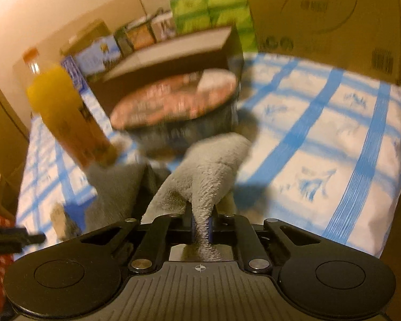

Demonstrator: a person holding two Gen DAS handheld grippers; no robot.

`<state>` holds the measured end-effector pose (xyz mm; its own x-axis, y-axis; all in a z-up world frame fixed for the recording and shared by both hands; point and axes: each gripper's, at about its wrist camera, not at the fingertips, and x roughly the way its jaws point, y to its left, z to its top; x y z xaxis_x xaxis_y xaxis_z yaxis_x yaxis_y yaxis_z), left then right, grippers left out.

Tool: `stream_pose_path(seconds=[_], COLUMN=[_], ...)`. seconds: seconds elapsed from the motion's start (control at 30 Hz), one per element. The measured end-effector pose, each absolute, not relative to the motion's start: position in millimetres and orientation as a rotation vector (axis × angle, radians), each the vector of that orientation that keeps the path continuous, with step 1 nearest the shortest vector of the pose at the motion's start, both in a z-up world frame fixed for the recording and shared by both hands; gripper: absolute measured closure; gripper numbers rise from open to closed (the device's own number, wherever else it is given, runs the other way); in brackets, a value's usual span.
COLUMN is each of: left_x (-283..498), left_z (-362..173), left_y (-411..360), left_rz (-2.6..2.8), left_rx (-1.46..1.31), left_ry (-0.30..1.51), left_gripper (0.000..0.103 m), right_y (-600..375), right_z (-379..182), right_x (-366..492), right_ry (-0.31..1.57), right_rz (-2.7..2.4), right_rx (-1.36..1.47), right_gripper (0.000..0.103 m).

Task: Organize soft objects
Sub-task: 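Grasp the grey fuzzy sock with the right tool, then lift the grey sock with the right tool while the left tool grasps the beige nylon sock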

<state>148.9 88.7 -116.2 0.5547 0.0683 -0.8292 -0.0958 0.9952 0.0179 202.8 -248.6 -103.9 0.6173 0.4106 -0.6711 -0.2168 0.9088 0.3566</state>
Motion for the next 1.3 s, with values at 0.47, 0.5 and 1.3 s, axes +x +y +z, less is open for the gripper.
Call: stream_pose_path(seconds=[0.47,0.5,1.3], left_x=[160,161,184], left_z=[-131,-132,-142], left_y=[79,79,115], left_rz=[0.05,0.045,0.062], left_rx=[0.062,0.066,-0.011], left_ry=[0.962,0.961,0.951], left_gripper=[0.029,0.029,0.03], right_y=[-269,-269,-295], right_z=[-39,-40,-2], right_x=[209,209,220], right_ry=[0.608,0.611,0.495], right_rz=[0.269,0.271,0.225], right_rx=[0.271,0.27,0.37], right_gripper=[0.095,0.095,0.095])
